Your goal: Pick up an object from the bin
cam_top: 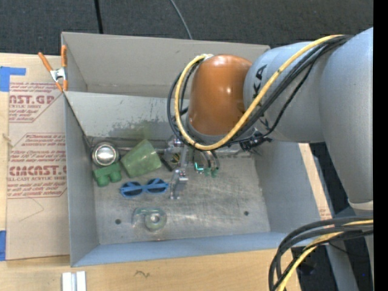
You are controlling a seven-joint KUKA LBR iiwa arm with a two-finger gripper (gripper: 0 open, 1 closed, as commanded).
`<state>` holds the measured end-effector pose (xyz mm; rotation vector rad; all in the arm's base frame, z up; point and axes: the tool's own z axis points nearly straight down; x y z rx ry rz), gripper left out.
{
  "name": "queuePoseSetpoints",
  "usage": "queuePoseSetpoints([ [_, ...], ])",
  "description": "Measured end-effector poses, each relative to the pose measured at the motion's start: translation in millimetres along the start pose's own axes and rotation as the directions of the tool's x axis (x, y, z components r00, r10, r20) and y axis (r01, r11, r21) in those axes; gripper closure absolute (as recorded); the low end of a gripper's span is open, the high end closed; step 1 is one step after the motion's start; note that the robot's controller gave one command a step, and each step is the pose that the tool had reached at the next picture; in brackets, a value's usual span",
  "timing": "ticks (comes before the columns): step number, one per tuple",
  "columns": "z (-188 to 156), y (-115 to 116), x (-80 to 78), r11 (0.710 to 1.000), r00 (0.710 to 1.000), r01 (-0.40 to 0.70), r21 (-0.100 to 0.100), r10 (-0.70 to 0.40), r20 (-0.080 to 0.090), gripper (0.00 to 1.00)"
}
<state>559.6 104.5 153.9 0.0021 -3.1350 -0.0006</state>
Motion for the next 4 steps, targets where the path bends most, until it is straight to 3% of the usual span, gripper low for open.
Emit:
queuePoseSetpoints([
  [1,54,25,-6.9,0.973,0.972,0.232,0.013,-0.233,0.032,0.0],
  [2,57,25,-6.8,0.958,0.958,0.287,0.018,-0.287,0.027,0.0],
  [3,69,33,-5.9,0.999,0.999,0.046,0.01,-0.046,0.012,0.0],
  [4,71,35,-3.8,0.999,0.999,0.05,0.009,-0.05,0.007,1.0],
])
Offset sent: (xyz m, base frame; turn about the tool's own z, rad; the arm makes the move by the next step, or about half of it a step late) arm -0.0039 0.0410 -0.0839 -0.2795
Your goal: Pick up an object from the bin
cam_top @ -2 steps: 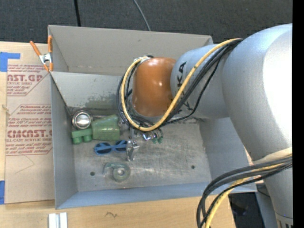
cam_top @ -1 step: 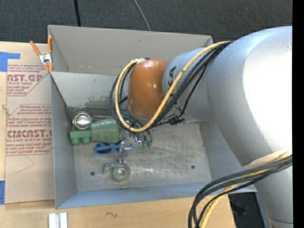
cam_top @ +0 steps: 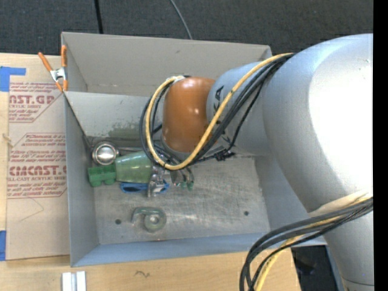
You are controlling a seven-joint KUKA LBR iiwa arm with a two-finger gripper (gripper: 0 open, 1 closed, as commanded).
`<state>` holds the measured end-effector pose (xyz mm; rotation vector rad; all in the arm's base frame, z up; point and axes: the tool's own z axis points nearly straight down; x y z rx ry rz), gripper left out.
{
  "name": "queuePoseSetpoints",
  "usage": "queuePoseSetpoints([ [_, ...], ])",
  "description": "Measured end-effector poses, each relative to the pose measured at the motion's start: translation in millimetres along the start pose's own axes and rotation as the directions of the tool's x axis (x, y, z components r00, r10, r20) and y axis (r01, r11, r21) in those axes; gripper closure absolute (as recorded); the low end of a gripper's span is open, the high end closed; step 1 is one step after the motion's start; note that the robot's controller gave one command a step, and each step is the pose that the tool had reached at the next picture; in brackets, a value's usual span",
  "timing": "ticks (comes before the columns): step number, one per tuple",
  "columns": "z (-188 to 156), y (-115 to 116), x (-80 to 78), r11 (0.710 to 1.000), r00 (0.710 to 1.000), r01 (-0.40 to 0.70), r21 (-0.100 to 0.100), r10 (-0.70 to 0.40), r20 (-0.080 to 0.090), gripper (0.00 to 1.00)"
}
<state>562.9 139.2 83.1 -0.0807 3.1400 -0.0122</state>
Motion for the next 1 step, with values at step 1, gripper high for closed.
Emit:
queuePoseSetpoints([
  [1,-132.9,3.2,18.4,0.994,0.994,-0.111,-0.012,0.111,0.008,1.0],
])
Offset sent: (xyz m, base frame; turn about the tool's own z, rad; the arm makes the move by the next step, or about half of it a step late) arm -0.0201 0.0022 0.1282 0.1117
